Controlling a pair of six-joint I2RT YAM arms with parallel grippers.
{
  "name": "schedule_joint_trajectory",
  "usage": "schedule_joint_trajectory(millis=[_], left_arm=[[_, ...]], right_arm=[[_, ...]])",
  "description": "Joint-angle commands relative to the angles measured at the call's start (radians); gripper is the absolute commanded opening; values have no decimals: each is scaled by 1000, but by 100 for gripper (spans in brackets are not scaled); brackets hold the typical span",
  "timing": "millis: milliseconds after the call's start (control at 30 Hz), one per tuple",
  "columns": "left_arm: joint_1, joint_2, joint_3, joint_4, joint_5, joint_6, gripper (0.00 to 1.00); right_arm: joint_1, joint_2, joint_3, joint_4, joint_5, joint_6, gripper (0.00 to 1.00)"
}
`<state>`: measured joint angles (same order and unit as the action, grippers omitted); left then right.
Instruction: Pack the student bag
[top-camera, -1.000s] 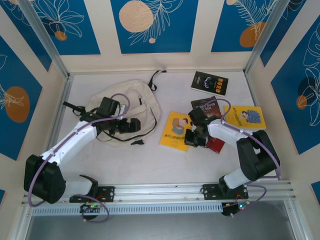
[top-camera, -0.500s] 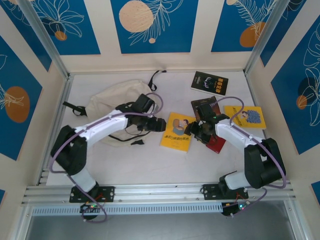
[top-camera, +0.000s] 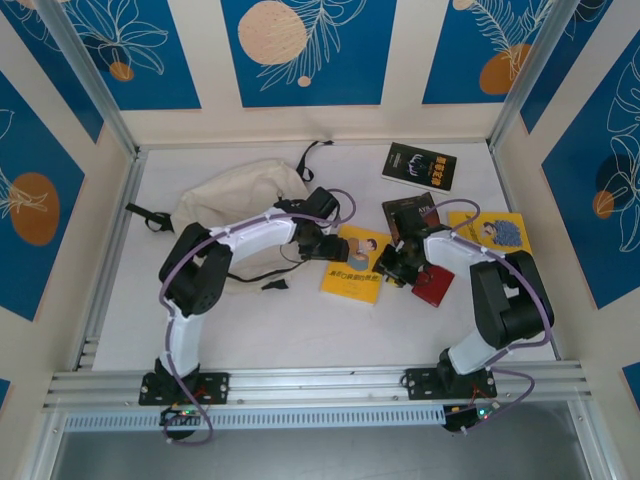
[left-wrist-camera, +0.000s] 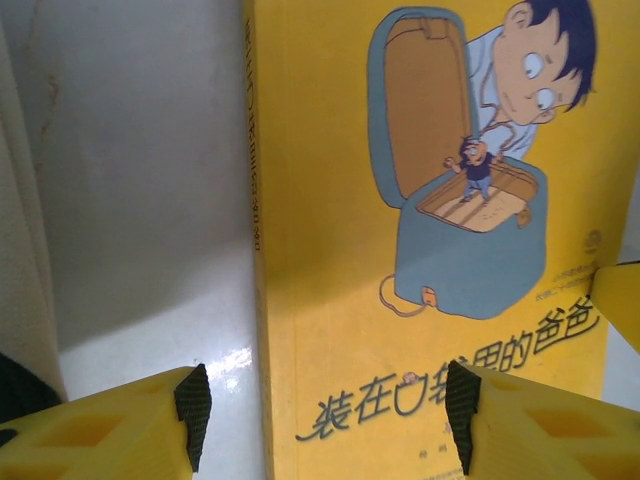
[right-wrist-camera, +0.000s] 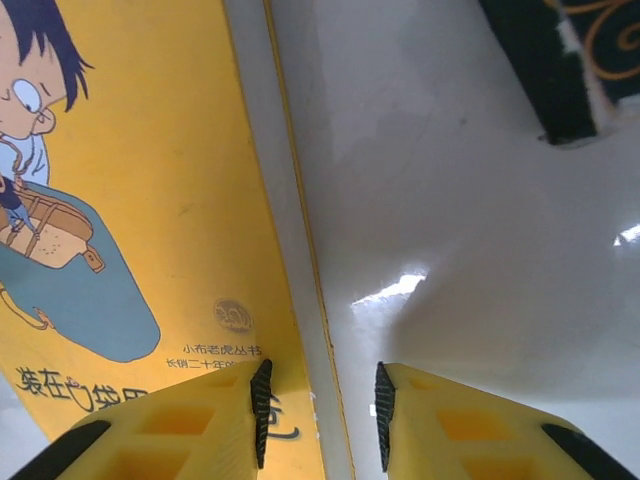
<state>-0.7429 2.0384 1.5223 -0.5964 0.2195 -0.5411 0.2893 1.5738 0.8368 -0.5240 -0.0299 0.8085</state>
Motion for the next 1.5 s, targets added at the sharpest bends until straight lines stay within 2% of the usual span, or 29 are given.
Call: schedule_joint_trajectory(millis=[0, 200, 400, 633, 733, 800, 1067, 1267, 1400, 1467], left_arm=[[-4, 34, 40, -53, -4, 5, 65], [-4, 82, 69, -63, 8, -3, 63], [-4, 98, 77, -52, 42, -24, 54], [-4, 106, 65, -52, 96, -43, 54], [-4, 111, 68, -40, 165, -43, 60], [-4, 111, 72, -31, 209, -48, 60], [22, 6, 22, 118, 433, -84, 50], [57, -100, -62, 184, 497, -126, 48], [71, -120, -125, 292, 587, -220, 48], [70, -115, -137, 305, 597, -235, 48]], right_arm=[[-3, 21, 28, -4, -40, 3, 35], [-3, 34, 24, -3, -41, 8, 31], [-2, 45, 10, 9, -63, 20, 29], [-2, 56, -9, 25, -106, 28, 28], [1, 65, -13, 40, -130, 26, 28], [6, 69, -14, 49, -144, 25, 28], [14, 83, -31, 106, -206, 34, 26], [16, 77, -42, 125, -224, 36, 26], [15, 72, -46, 143, -241, 40, 25], [16, 72, -46, 149, -248, 40, 25]])
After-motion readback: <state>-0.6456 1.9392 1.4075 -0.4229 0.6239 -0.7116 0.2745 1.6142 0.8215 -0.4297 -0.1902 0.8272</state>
